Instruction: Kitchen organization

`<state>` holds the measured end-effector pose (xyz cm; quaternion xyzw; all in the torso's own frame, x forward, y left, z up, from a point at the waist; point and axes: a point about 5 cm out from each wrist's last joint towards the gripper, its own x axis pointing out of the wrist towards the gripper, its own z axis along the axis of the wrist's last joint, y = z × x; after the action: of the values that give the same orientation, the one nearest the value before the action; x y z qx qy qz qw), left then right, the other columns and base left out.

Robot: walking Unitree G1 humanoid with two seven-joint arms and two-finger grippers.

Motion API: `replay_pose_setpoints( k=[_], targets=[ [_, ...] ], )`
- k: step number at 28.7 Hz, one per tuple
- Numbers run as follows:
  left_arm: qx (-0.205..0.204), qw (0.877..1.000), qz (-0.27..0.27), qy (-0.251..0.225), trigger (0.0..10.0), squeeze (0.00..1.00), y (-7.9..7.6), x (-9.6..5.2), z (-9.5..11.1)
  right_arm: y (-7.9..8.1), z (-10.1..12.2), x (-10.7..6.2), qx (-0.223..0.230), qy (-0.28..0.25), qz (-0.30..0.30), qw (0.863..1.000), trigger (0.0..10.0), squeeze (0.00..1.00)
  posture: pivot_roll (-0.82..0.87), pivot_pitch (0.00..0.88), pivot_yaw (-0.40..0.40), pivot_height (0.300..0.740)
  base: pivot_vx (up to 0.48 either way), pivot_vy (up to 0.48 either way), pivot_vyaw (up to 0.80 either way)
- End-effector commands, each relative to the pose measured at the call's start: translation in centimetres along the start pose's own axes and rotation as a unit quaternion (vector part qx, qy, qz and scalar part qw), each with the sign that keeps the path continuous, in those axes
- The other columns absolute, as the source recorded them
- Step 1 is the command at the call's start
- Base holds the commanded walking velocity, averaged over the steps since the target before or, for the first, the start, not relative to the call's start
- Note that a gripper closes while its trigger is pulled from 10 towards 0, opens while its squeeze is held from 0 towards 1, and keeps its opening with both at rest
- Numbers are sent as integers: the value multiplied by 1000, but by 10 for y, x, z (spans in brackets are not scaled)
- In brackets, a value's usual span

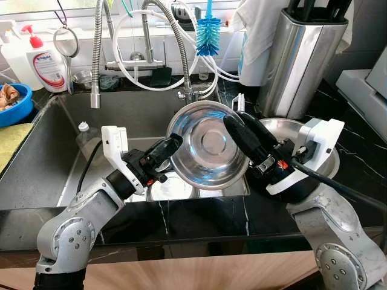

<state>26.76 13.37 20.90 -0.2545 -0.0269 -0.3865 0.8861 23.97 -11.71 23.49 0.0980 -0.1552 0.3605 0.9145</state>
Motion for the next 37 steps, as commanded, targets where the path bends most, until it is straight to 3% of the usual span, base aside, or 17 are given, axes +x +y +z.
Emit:
replay_pose_setpoints(
  k=[1, 9, 10, 11, 12, 17, 23, 24, 25, 26, 27, 28, 30, 31, 35, 36, 37],
  targets=[
    [13, 999, 17, -27, 0, 0, 2, 1, 12, 4, 1, 1, 3, -1, 15, 1000, 10000, 1000, 25, 29, 22, 740, 0, 0, 0],
    [11, 999, 20, -28, 0, 0, 3, -1, 12, -1, 1, 2, -13, -1, -6, 1000, 10000, 1000, 26, 26, 20, 740, 0, 0, 0],
    [10, 999, 21, -30, 0, 0, 3, -1, 12, -4, 1, 2, -20, -1, -20, 1000, 10000, 839, 26, 27, 19, 740, 0, 0, 0],
    [10, 999, 21, -30, 0, 0, 3, -1, 12, -4, 1, 2, -20, -1, -20, 1000, 10000, 839, 26, 27, 19, 740, 0, 0, 0],
    [9, 999, 21, -31, 0, 0, 3, -1, 12, -11, 1, 2, -36, 3, -49, 998, 10000, 0, 26, 27, 19, 740, 0, 0, 0],
    [7, 999, 18, -32, 0, 0, 2, 0, 12, -30, 2, -1, -44, 0, -115, 992, 10000, 0, 24, 31, 18, 740, 0, 0, 0],
    [9, 999, 33, -42, 0, 0, 3, 1, 13, -32, 7, -1, -26, -20, -127, 991, 10000, 0, 21, 35, 19, 740, 0, 0, 0],
    [21, 997, 58, -49, 0, 0, 7, 2, 15, -31, 7, 0, -26, -21, -125, 992, 10000, 0, 21, 35, 19, 740, 0, 0, 0],
    [37, 995, 83, -51, 2392, 0, 12, 2, 16, -31, 7, 0, -24, -22, -124, 992, 10000, 0, 21, 35, 20, 740, 0, 0, 0],
    [50, 992, 103, -51, 3647, 0, 17, 2, 16, -31, 7, 0, -23, -22, -124, 992, 10000, 0, 21, 35, 20, 740, 0, 0, 0],
    [63, 988, 130, -51, 8353, 0, 24, 1, 16, -30, 7, 0, -22, -23, -124, 992, 10000, 0, 21, 35, 20, 740, 0, 0, 0],
    [72, 985, 151, -52, 10000, 0, 29, 0, 17, -30, 7, 1, -19, -25, -124, 992, 10000, 0, 22, 35, 21, 740, 0, 0, 0],
    [91, 975, 197, -55, 10000, 0, 39, -3, 19, -30, 7, 1, -14, -27, -122, 992, 10000, 0, 24, 35, 21, 740, 0, 0, 0],
    [122, 962, 240, -48, 10000, 0, 51, -8, 21, -29, 8, 1, -12, -29, -120, 992, 10000, 0, 22, 35, 23, 740, 0, 0, 0],
    [158, 947, 276, -36, 10000, 0, 63, -16, 20, -28, 8, 1, -11, -30, -120, 992, 10000, 0, 22, 35, 23, 740, 0, 0, 0],
    [182, 935, 301, -33, 10000, 0, 71, -21, 22, -28, 8, 1, -10, -31, -120, 992, 10000, 0, 22, 36, 23, 740, 0, 0, 0],
    [182, 935, 301, -33, 10000, 0, 71, -21, 22, -28, 8, 1, -10, -31, -120, 992, 10000, 0, 22, 36, 23, 740, 0, 0, 0]
  ],
)
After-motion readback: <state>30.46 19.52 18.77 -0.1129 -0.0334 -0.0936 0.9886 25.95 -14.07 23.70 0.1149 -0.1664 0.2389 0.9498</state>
